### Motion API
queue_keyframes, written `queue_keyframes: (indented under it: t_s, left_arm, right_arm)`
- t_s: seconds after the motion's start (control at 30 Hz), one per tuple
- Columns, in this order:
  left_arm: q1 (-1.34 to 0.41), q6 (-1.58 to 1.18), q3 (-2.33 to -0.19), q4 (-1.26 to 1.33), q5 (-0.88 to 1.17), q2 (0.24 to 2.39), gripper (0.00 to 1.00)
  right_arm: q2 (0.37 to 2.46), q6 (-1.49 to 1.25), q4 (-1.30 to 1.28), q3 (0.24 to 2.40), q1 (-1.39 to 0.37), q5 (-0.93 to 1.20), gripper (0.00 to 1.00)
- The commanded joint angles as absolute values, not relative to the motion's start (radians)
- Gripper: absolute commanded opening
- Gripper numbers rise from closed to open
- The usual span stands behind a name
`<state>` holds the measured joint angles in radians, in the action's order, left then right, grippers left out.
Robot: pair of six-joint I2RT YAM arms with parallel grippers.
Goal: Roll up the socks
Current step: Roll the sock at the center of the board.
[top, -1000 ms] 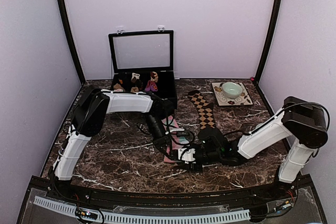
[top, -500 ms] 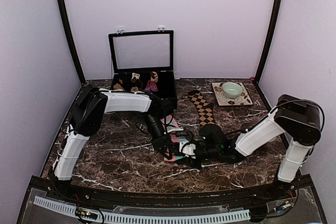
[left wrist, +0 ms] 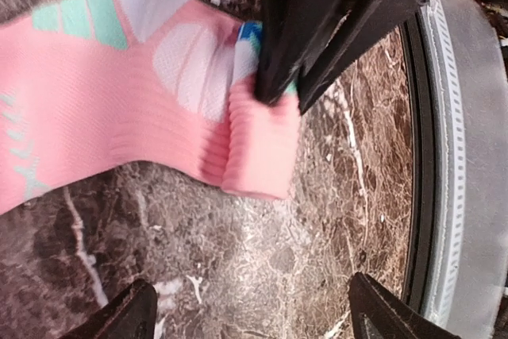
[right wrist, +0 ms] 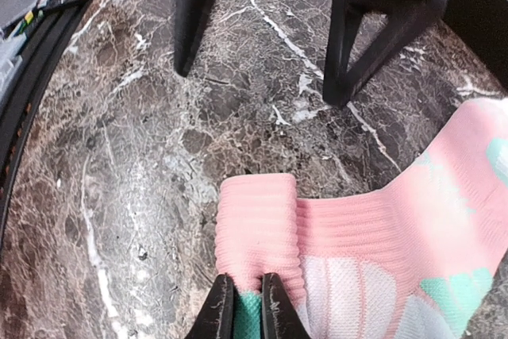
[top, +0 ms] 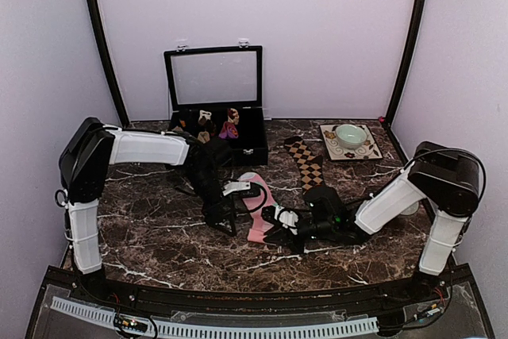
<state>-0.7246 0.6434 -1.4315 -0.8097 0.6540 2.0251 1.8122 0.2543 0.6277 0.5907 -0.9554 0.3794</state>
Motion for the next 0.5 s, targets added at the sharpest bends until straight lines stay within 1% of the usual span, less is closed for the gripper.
queue_keyframes:
  t_s: [0.0, 0.13, 0.23, 0.33, 0.4, 0.47]
  left_arm:
    - [-0.737, 0.654, -1.304, -0.597, 0.601, 1.851, 0.88]
    - [-0.738, 0.658, -1.241, -0.504, 0.584, 1.796, 0.88]
    - [-0.748, 0.675, -1.193, -0.455, 0.615, 1.775, 0.86]
    - [-0.788, 0.717, -1.164, -0.428, 0.565, 1.776, 0.83]
    - [-0.818, 0.730, -1.154, -0.407, 0.529, 1.787, 0.87]
    - [-0.848, 0.750, -1.147, -0.396, 0.505, 1.800, 0.85]
  right_arm:
    - [1.905, 0.100, 0.433, 0.586, -0.917, 0.460, 0.03]
    - [1.916, -0.001, 0.461, 0.585, -0.878, 0.529, 0.01]
    - [1.946, -0.084, 0.438, 0.608, -0.842, 0.574, 0.01]
    - [1.983, -0.143, 0.375, 0.652, -0.825, 0.606, 0.00]
    - [2.005, -0.165, 0.338, 0.678, -0.819, 0.622, 0.00]
    - [2.017, -0.187, 0.309, 0.694, -0.816, 0.626, 0.00]
